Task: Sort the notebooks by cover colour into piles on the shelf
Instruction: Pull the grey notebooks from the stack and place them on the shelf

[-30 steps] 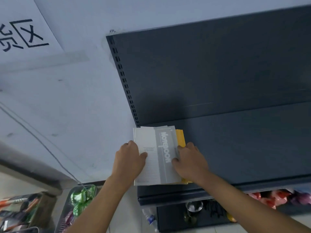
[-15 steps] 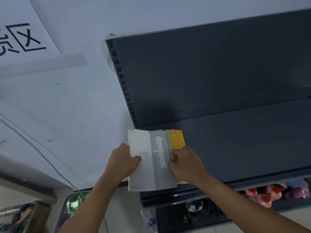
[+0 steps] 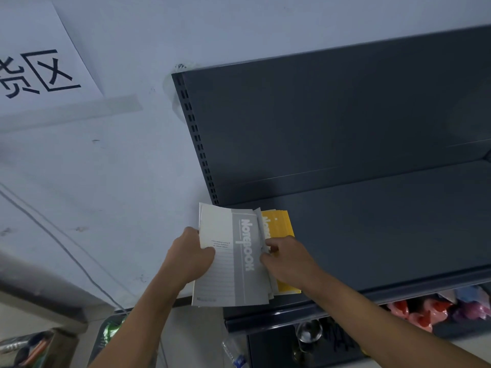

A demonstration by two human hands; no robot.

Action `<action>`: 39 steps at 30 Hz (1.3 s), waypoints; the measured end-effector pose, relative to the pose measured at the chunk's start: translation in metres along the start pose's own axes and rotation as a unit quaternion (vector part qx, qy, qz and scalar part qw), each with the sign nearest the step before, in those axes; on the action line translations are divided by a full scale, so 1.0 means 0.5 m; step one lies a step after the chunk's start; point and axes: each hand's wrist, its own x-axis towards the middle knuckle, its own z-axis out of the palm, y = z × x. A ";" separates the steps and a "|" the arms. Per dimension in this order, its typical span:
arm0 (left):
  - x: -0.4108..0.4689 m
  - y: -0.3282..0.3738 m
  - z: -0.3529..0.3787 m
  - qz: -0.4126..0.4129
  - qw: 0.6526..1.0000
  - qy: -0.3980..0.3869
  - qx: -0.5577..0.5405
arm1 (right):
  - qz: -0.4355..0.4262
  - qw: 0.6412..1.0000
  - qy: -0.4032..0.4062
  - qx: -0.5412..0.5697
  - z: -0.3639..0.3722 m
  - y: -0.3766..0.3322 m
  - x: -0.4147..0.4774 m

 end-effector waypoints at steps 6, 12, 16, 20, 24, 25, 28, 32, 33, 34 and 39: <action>-0.008 -0.013 0.002 0.016 0.999 0.010 -0.041 | 0.029 0.999 -0.017 0.040 0.004 0.014 0.013; -0.023 0.024 0.010 0.084 0.991 -0.010 -0.104 | 0.048 0.994 0.001 0.095 -0.007 0.005 0.022; -0.020 0.079 0.038 0.128 0.988 -0.004 -0.084 | 0.056 0.990 0.069 0.110 -0.042 0.019 0.013; -0.021 0.151 0.088 0.152 0.988 0.015 -0.018 | 0.097 0.981 0.119 0.115 -0.103 0.057 -0.015; -0.025 0.242 0.146 0.220 0.975 0.020 0.038 | 0.156 0.970 0.168 0.082 -0.184 0.111 -0.060; -0.027 0.267 0.161 0.241 0.969 0.018 0.042 | 0.165 0.967 0.180 0.074 -0.207 0.128 -0.073; -0.045 0.350 0.208 0.300 0.953 -0.015 0.049 | 0.188 0.957 0.215 0.048 -0.280 0.182 -0.114; -0.088 0.473 0.287 0.361 0.929 -0.053 0.055 | 0.206 0.945 0.255 -0.005 -0.377 0.272 -0.177; -0.099 0.506 0.310 0.374 0.924 -0.058 0.059 | 0.206 0.942 0.266 -0.021 -0.401 0.296 -0.194; -0.112 0.539 0.335 0.384 0.919 -0.063 0.064 | 0.206 0.938 0.277 -0.040 -0.426 0.320 -0.212; -0.194 0.698 0.476 0.407 0.904 -0.079 0.107 | 0.213 0.919 0.317 -0.101 -0.549 0.444 -0.308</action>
